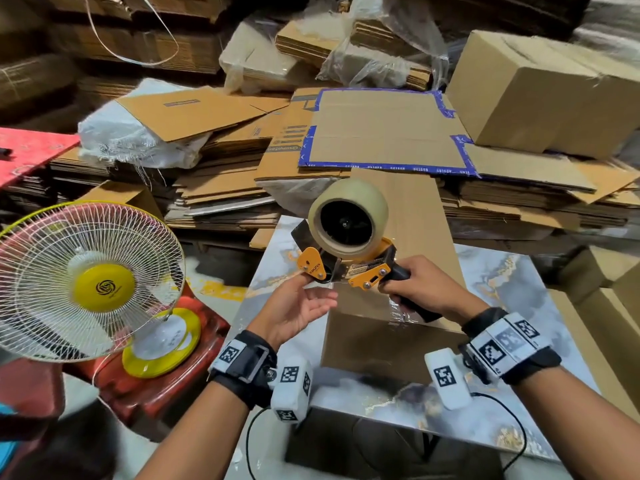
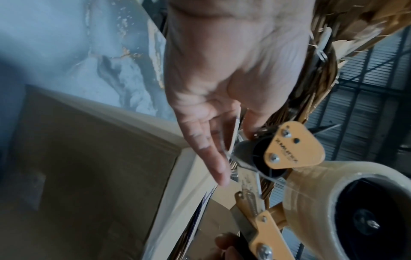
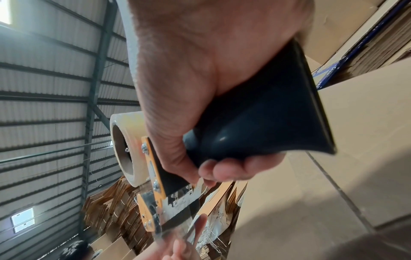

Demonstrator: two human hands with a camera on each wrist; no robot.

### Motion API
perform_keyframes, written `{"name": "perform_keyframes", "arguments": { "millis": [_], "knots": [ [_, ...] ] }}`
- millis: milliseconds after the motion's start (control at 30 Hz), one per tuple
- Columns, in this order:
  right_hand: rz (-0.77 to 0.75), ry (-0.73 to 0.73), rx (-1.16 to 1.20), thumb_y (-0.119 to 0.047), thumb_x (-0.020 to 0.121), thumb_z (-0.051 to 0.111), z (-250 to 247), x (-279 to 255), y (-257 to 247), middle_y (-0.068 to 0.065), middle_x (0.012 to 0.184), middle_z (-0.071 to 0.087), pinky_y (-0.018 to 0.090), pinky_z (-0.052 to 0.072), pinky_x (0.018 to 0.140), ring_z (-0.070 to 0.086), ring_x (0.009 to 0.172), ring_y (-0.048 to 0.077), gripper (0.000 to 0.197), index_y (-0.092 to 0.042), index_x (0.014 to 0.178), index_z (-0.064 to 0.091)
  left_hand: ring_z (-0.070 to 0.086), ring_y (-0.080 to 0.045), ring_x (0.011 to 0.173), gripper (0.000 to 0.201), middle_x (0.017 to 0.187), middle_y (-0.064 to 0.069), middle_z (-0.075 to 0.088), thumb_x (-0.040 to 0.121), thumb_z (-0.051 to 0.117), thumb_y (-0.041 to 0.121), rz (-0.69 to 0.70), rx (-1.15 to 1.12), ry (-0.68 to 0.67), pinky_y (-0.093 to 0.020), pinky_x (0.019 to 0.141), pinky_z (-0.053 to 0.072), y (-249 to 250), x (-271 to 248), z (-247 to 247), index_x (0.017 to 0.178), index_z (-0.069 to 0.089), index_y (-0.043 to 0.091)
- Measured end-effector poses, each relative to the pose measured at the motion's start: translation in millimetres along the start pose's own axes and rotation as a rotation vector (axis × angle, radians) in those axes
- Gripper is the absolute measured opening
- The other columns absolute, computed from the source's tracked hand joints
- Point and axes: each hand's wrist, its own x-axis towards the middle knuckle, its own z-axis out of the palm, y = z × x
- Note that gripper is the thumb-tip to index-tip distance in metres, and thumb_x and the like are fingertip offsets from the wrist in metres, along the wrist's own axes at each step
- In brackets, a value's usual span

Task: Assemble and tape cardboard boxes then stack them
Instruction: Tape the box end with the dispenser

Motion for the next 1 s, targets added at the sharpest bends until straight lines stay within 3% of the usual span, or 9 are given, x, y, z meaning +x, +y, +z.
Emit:
{"name": "perform_keyframes", "arguments": {
  "millis": [100, 200, 467, 633, 733, 800, 867, 933, 1000],
  "knots": [
    [-0.006, 0.006, -0.002, -0.002, 0.090, 0.065, 1, -1, -2, 0.009, 0.057, 0.057, 0.029, 0.042, 0.047, 0.050, 0.047, 0.022, 0.021, -0.005, 0.070, 0.058, 0.070, -0.026, 0.062, 0.022, 0.078, -0.020, 0.069, 0.108, 0.039, 0.014, 0.059, -0.039, -0.021, -0.025, 0.057, 0.060, -7, 4, -1, 0.120, 0.054, 0.004],
    [-0.008, 0.005, -0.007, -0.003, 0.091, 0.065, 0, -1, -2, 0.009, 0.057, 0.058, 0.028, 0.043, 0.047, 0.051, 0.047, 0.021, 0.021, -0.006, 0.071, 0.059, 0.069, -0.023, 0.062, 0.024, 0.077, -0.020, 0.069, 0.107, 0.037, 0.002, 0.163, 0.060, -0.047, -0.022, 0.055, 0.058, -11, 7, -6, 0.124, 0.055, 0.001],
    [-0.006, -0.023, -0.028, 0.000, 0.089, 0.063, 0, -1, 11, 0.011, 0.056, 0.057, 0.027, 0.043, 0.048, 0.051, 0.048, 0.023, 0.020, -0.003, 0.070, 0.059, 0.046, -0.016, 0.040, 0.025, 0.057, -0.015, 0.059, 0.096, 0.043, -0.008, 0.380, 0.429, 0.049, -0.023, 0.043, 0.031, -13, 9, -13, 0.093, 0.061, 0.010],
    [-0.025, -0.018, -0.121, -0.001, 0.085, 0.066, -12, -3, 21, 0.009, 0.054, 0.057, 0.030, 0.043, 0.050, 0.052, 0.046, 0.023, 0.021, -0.005, 0.066, 0.058, 0.045, -0.023, 0.042, 0.029, 0.063, -0.024, 0.058, 0.094, 0.034, -0.012, 0.394, 0.667, -0.061, -0.023, 0.044, 0.036, -17, 4, -11, 0.093, 0.054, 0.009],
    [-0.030, -0.020, -0.225, -0.003, 0.082, 0.068, -17, -11, 25, 0.003, 0.051, 0.056, 0.028, 0.042, 0.052, 0.051, 0.046, 0.018, 0.027, -0.012, 0.061, 0.055, 0.041, -0.021, 0.044, 0.035, 0.057, -0.018, 0.054, 0.087, 0.033, -0.015, 0.370, 0.793, -0.072, -0.027, 0.046, 0.036, -23, 9, -16, 0.089, 0.059, 0.008],
    [-0.020, -0.007, -0.274, -0.003, 0.081, 0.068, -23, -17, 29, -0.001, 0.049, 0.056, 0.025, 0.042, 0.052, 0.051, 0.045, 0.013, 0.028, -0.014, 0.059, 0.055, 0.040, -0.017, 0.046, 0.035, 0.054, -0.012, 0.052, 0.098, 0.039, -0.006, 0.365, 0.787, -0.038, -0.027, 0.046, 0.034, -26, 11, -25, 0.115, 0.063, 0.013],
    [-0.002, 0.024, -0.294, -0.003, 0.082, 0.071, -33, -23, 34, -0.004, 0.048, 0.051, 0.020, 0.039, 0.051, 0.048, 0.044, 0.006, 0.031, -0.014, 0.059, 0.053, 0.040, -0.014, 0.049, 0.046, 0.055, -0.009, 0.050, 0.107, 0.045, 0.010, 0.357, 0.768, -0.014, -0.024, 0.046, 0.034, -25, 10, -38, 0.147, 0.042, 0.031],
    [-0.011, 0.055, -0.360, -0.007, 0.082, 0.075, -39, -26, 39, -0.007, 0.050, 0.042, 0.018, 0.030, 0.049, 0.038, 0.044, 0.002, 0.036, -0.014, 0.060, 0.048, 0.040, -0.013, 0.050, 0.053, 0.058, -0.012, 0.051, 0.107, 0.046, 0.013, 0.340, 0.794, -0.059, -0.021, 0.046, 0.035, -23, 8, -43, 0.151, 0.030, 0.038],
    [-0.027, 0.056, -0.421, -0.015, 0.080, 0.079, -41, -28, 43, -0.007, 0.053, 0.036, 0.019, 0.028, 0.049, 0.033, 0.046, 0.004, 0.039, -0.012, 0.060, 0.046, 0.040, -0.012, 0.048, 0.053, 0.060, -0.013, 0.052, 0.107, 0.046, 0.013, 0.342, 0.788, -0.099, -0.019, 0.047, 0.037, -22, 7, -40, 0.151, 0.028, 0.038]
  ]
}}
